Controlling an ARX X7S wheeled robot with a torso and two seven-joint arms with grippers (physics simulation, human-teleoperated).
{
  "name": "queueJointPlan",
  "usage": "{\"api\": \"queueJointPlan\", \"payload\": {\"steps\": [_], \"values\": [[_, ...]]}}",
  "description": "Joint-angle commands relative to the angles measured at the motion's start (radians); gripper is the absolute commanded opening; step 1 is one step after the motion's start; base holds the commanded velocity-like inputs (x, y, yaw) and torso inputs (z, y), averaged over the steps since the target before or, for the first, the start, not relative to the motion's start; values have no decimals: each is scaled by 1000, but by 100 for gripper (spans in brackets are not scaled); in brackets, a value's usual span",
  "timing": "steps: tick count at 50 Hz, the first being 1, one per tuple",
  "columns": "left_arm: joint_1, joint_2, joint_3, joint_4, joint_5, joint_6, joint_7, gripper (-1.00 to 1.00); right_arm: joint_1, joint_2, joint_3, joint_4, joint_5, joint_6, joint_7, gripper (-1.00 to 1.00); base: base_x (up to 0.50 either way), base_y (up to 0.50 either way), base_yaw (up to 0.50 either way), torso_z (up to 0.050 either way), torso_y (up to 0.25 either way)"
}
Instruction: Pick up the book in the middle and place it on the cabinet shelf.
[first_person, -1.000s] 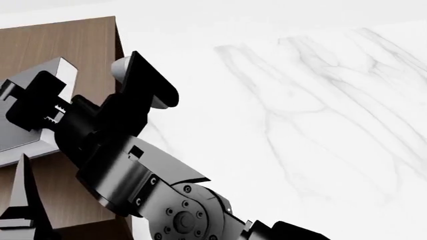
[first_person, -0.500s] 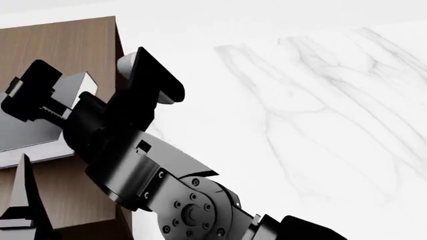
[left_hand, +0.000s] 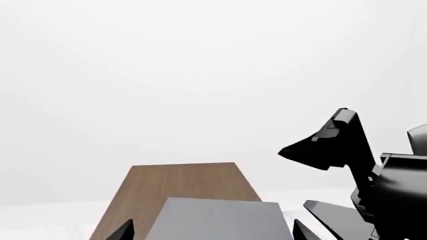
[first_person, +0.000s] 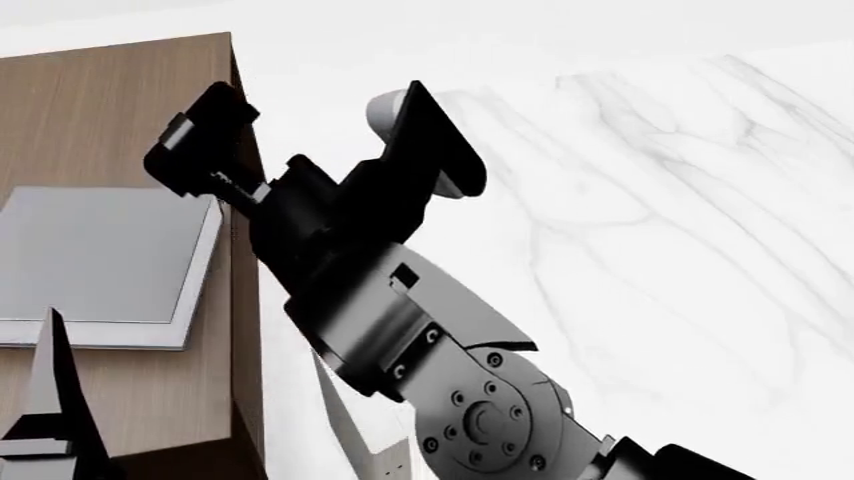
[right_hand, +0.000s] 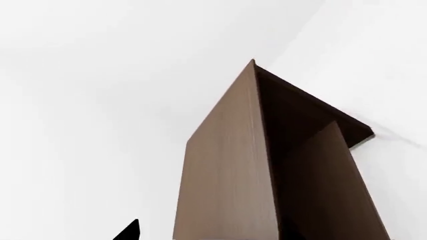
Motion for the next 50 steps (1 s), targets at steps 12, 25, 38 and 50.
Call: {"api": "queueJointPlan", "payload": {"steps": [12, 25, 38, 50], "values": [[-168, 26, -11, -42, -77, -70, -6, 100, 29, 265, -96, -157, -596, -263, 365, 100, 0, 0, 0, 0, 0], [-960, 91, 64, -465, -93, -287, 165, 100, 332, 452, -66, -229, -717, -114, 438, 100, 0, 0, 0, 0, 1], [-1478, 229, 110, -856, -44, -260, 318, 100, 626, 461, -111, -246, -891, 86, 502, 100, 0, 0, 0, 0, 0], [-1631, 267, 114, -936, -28, -250, 338, 100, 720, 472, -78, -212, -848, 139, 443, 100, 0, 0, 0, 0, 0]]}}
